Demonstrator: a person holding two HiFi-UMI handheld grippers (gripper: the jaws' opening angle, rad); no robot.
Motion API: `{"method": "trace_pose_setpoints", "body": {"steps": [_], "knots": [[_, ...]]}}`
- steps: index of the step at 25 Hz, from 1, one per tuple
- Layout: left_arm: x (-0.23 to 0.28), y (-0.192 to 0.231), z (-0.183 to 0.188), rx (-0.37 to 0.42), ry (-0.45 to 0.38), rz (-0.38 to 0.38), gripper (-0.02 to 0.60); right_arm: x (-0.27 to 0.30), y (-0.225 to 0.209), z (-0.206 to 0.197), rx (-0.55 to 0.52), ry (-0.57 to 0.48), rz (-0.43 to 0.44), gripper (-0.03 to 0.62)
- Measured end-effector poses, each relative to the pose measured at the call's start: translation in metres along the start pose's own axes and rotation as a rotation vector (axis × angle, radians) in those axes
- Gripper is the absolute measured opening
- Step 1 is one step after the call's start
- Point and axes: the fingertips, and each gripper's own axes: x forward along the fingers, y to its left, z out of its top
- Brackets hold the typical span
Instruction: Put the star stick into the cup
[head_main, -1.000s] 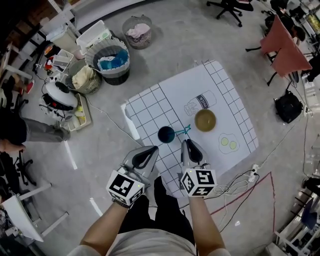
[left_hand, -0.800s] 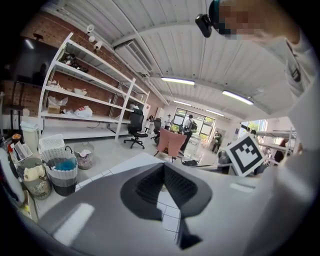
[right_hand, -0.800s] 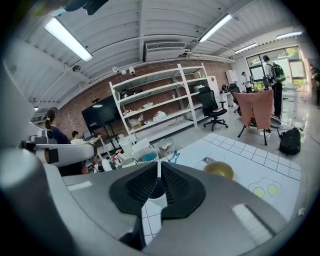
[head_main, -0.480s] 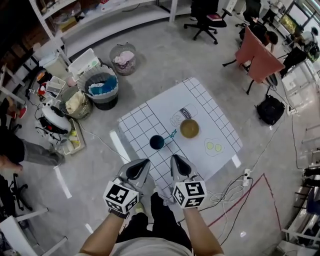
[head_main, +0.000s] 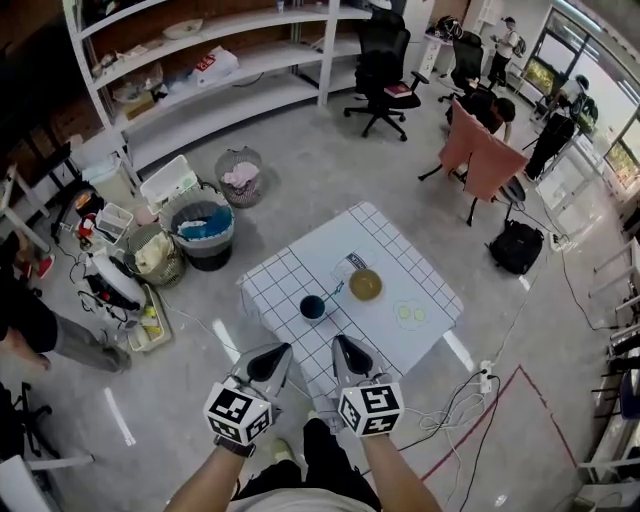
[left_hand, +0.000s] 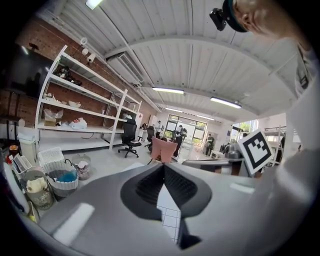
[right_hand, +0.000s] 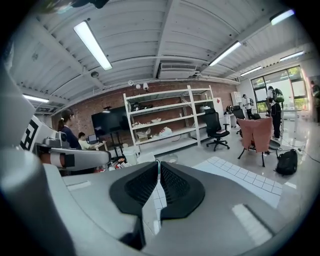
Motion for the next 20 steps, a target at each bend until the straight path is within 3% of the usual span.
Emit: {"method": "trace_pose_setpoints", "body": {"steps": [20], "knots": [[-0.082, -0.031, 0.065, 0.058, -0.128, 0.003, 0.006, -0.071, 0.074, 0.066, -0.108, -0.150, 0.023, 0.026]]}}
